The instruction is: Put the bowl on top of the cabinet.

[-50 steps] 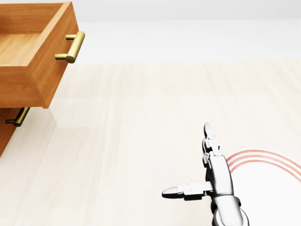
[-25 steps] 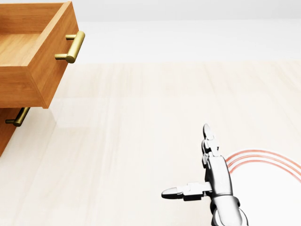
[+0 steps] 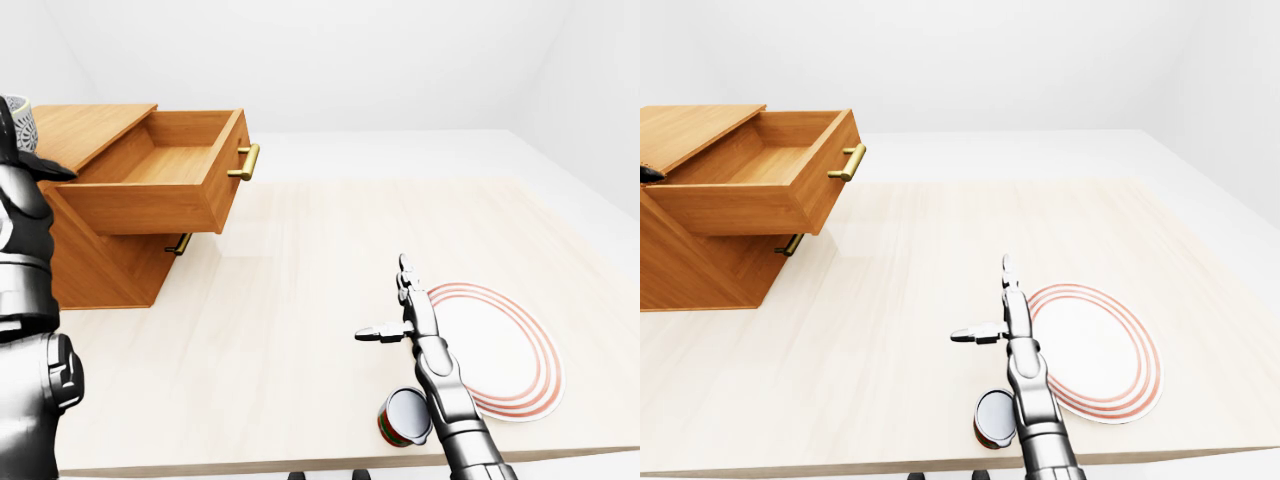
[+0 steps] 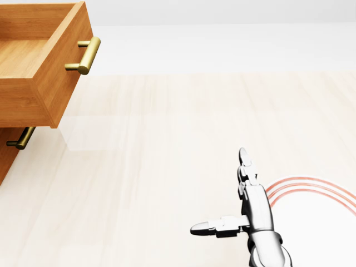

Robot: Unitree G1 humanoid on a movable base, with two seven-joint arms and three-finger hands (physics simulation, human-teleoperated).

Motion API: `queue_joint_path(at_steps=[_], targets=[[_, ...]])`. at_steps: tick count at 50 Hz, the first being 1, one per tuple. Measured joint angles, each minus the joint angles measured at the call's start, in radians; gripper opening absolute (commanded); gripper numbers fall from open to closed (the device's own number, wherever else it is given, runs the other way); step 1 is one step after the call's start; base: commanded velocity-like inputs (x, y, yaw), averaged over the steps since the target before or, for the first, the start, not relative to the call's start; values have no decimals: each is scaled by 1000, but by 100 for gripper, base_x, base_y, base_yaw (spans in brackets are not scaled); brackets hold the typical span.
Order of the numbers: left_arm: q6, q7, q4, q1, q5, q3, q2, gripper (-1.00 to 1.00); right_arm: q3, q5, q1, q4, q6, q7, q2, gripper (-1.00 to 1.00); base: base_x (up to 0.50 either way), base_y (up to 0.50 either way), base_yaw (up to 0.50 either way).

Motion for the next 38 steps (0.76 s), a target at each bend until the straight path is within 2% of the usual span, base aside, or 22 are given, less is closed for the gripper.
queue_joint_path(at_steps=[5,10,20,23,29,32,34,38], targets=[[0,0,-275,115,-60,35,-106,100,0,0,0,0,0,1,0,100,0,0,0],[0,-7,-562,221,-116,75,-190,100,0,0,0,0,0,1,0,100,0,0,0],[0,-116,-1130,405,-240,139,-330,100,2,-2,0,3,0,1,1,100,0,0,0],[10,-151,-1300,448,-290,157,-367,100,1,-2,-1,5,0,0,1,100,0,0,0],[57,-198,-1623,529,-410,194,-425,100,2,-2,0,3,0,1,1,100,0,0,0],[68,-214,-1746,572,-459,200,-455,100,2,-2,2,-1,0,2,1,100,0,0,0],[52,-223,-1815,613,-477,197,-484,100,2,-2,3,-3,0,2,1,100,0,0,0],[0,-249,-1920,690,-508,194,-556,100,3,-3,4,-4,0,2,1,100,0,0,0]])
